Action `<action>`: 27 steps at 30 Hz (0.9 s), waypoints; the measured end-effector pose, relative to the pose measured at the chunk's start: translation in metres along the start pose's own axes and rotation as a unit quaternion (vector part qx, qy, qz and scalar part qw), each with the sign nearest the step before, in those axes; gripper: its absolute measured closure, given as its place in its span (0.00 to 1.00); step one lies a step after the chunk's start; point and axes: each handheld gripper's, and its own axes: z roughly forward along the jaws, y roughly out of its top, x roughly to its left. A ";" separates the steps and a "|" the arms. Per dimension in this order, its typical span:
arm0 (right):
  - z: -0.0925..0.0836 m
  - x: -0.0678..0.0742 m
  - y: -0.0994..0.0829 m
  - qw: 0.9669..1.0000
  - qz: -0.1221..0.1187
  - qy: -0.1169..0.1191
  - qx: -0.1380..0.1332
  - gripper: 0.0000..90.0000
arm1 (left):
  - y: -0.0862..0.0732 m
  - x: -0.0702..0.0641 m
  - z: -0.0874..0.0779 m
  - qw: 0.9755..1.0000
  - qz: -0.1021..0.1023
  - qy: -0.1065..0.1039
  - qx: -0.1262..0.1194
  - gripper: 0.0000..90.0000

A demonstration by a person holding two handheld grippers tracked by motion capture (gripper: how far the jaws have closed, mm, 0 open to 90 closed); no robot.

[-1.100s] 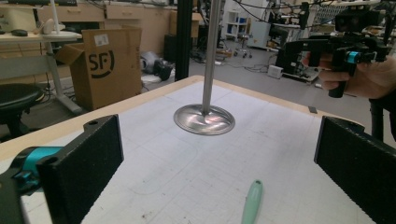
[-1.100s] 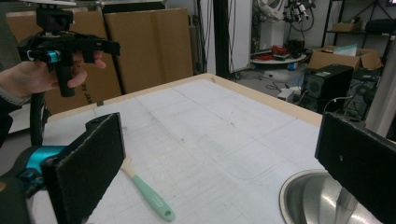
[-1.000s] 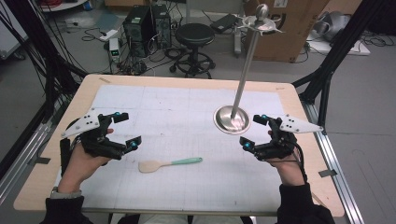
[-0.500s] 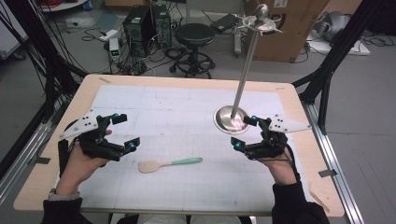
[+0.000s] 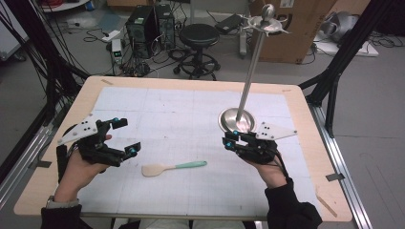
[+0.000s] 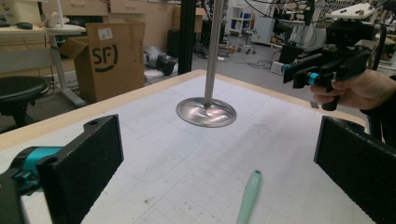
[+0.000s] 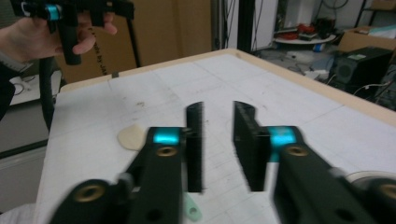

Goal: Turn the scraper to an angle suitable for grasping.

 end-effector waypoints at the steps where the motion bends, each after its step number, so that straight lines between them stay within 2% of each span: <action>1: 0.004 0.001 -0.002 1.000 0.000 -0.001 0.007 0.97 | 0.000 0.000 0.000 1.000 0.000 -0.001 -0.001 0.02; 2: 0.006 0.001 -0.003 1.000 -0.001 0.002 0.010 0.99 | 0.000 -0.001 0.000 1.000 0.001 -0.002 -0.001 0.02; 8: 0.015 0.003 -0.007 1.000 0.004 0.003 0.024 0.99 | -0.001 -0.001 0.000 1.000 0.001 0.000 0.003 0.02; 12: 0.031 0.011 -0.011 0.999 0.030 0.009 0.041 0.99 | -0.001 -0.002 0.000 1.000 0.001 0.000 0.005 0.02; 15: 0.044 0.019 -0.016 0.997 0.036 0.020 0.063 0.99 | 0.000 -0.003 0.000 1.000 0.004 0.000 0.005 0.02; 24: 0.088 0.041 -0.025 0.993 0.008 0.060 0.098 0.99 | -0.001 -0.003 -0.001 1.000 0.004 -0.001 0.007 0.02; 27: 0.099 0.043 -0.026 0.992 0.017 0.067 0.108 0.99 | -0.002 -0.002 -0.001 1.000 0.001 -0.001 0.008 0.02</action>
